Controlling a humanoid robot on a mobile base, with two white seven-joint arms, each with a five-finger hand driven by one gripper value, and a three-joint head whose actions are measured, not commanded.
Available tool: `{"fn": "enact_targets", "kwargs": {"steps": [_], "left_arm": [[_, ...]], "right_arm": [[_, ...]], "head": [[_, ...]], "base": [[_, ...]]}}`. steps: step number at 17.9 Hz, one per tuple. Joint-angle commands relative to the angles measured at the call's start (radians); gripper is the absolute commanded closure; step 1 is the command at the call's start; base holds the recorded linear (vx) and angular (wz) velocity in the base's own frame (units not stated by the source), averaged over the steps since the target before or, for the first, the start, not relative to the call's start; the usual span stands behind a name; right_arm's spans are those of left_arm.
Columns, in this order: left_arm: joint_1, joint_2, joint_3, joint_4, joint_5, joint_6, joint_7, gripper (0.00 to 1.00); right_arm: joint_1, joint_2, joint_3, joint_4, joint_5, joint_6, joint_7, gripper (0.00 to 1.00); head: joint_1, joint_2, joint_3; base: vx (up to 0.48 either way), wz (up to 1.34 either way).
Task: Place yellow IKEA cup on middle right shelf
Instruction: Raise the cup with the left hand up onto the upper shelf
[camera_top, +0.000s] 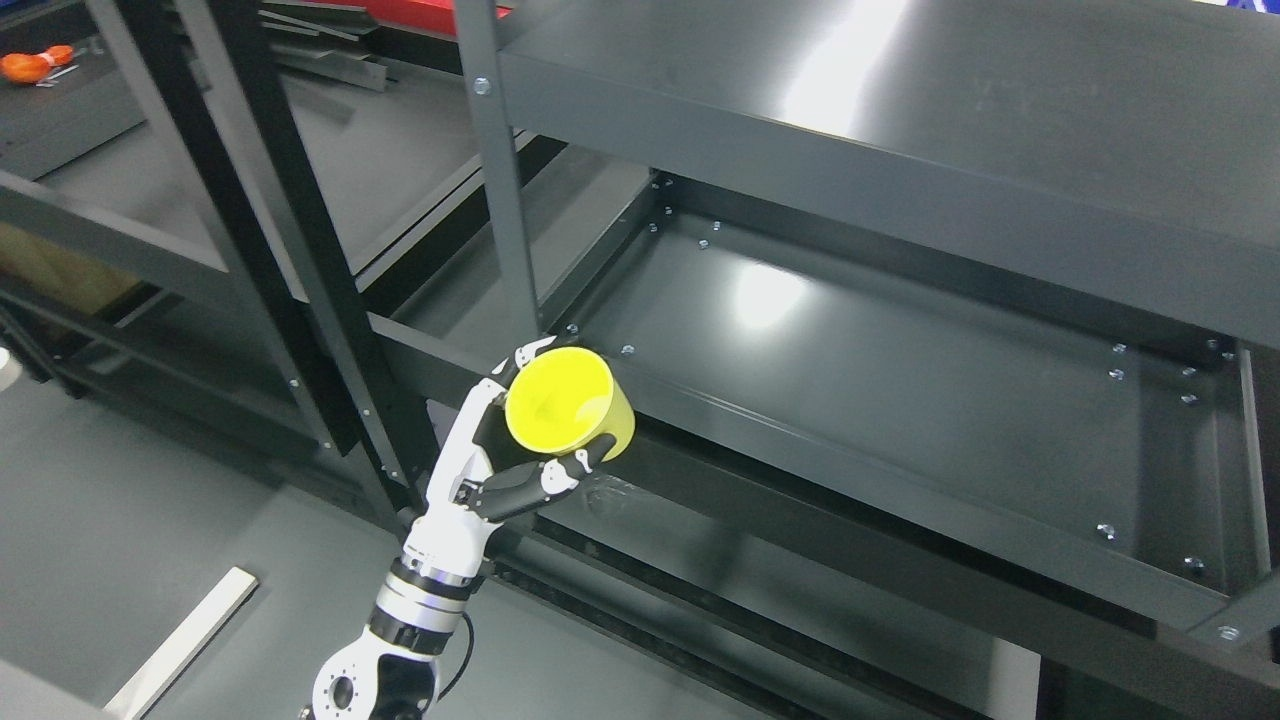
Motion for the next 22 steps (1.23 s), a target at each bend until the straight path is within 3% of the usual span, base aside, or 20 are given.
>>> {"fn": "enact_targets", "kwargs": {"steps": [1, 9, 14, 17, 22], "left_arm": [[-0.098, 0.017, -0.167, -0.012, 0.0, 0.001, 0.001, 0.98], [-0.257, 0.017, -0.406, -0.092, 0.0, 0.001, 0.002, 0.98], [-0.273, 0.017, -0.509, -0.09, 0.0, 0.007, 0.005, 0.98], [-0.314, 0.017, -0.528, -0.092, 0.002, -0.011, 0.005, 0.97], [-0.524, 0.017, -0.505, -0.093, 0.003, -0.088, 0.08, 0.97]], "right_arm": [[0.014, -0.017, 0.017, 0.0, -0.025, 0.0, 0.0, 0.01], [0.014, -0.017, 0.017, -0.001, -0.025, 0.0, 0.0, 0.01], [0.014, -0.017, 0.017, 0.0, -0.025, 0.0, 0.0, 0.01], [0.014, -0.017, 0.017, 0.0, -0.025, 0.0, 0.0, 0.01], [0.014, -0.017, 0.017, 0.0, -0.025, 0.0, 0.0, 0.01]], "head": [[0.0, 0.0, 0.0], [0.0, 0.0, 0.0], [0.0, 0.0, 0.0], [0.0, 0.0, 0.0], [0.0, 0.0, 0.0]], "base": [[0.061, -0.22], [0.073, -0.19], [0.019, 0.0], [-0.007, 0.0], [-0.006, 0.01]]}}
